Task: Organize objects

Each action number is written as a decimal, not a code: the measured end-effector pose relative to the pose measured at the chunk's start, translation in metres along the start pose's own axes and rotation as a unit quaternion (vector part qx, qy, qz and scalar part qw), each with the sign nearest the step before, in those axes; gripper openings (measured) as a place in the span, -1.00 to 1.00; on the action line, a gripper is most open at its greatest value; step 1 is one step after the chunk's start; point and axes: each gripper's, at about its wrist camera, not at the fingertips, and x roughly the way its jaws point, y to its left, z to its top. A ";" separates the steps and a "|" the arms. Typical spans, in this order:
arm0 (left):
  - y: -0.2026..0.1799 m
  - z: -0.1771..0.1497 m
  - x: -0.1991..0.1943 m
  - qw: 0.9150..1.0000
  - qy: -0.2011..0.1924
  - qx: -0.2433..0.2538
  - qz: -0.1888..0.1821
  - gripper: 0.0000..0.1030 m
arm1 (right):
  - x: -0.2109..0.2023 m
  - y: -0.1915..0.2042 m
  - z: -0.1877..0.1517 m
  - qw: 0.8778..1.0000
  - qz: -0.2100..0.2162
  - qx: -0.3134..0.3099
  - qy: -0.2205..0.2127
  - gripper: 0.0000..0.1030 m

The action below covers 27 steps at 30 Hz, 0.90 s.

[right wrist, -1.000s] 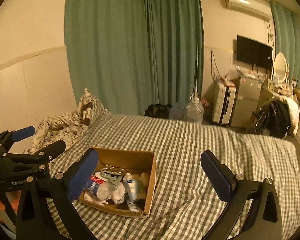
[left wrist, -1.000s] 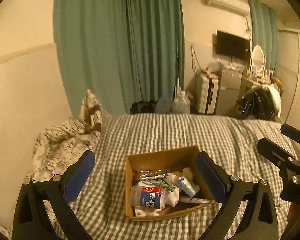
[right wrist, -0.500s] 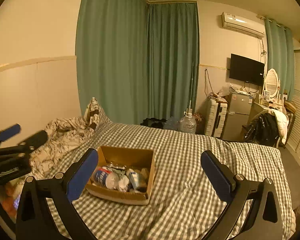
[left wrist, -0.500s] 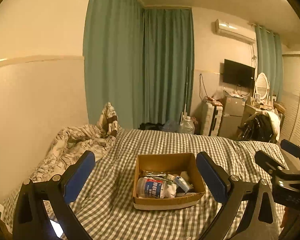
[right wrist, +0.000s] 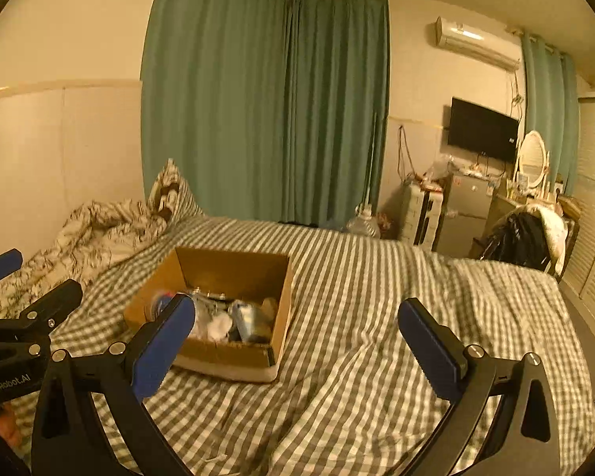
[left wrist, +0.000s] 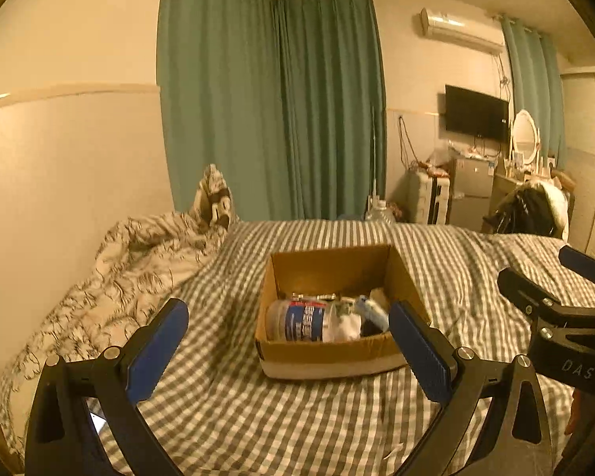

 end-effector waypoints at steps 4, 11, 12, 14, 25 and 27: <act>0.000 -0.007 0.006 1.000 0.011 0.002 0.002 1.00 | 0.013 0.005 -0.011 1.000 0.003 -0.007 0.012 0.99; 0.006 -0.014 0.012 1.000 0.026 -0.006 0.005 1.00 | 0.017 0.014 -0.017 1.000 0.009 -0.013 0.020 0.99; 0.007 -0.014 0.012 1.000 0.028 -0.006 0.006 1.00 | 0.018 0.015 -0.017 1.000 0.009 -0.013 0.021 0.99; 0.008 -0.014 0.011 1.000 0.029 -0.008 0.005 1.00 | 0.019 0.016 -0.017 1.000 0.010 -0.011 0.025 0.99; 0.012 -0.012 0.014 0.999 0.036 -0.015 0.002 1.00 | 0.021 0.015 -0.019 0.999 0.009 -0.006 0.032 0.99; 0.011 -0.013 0.015 0.999 0.037 -0.015 0.002 1.00 | 0.022 0.014 -0.019 0.999 0.010 -0.004 0.033 0.99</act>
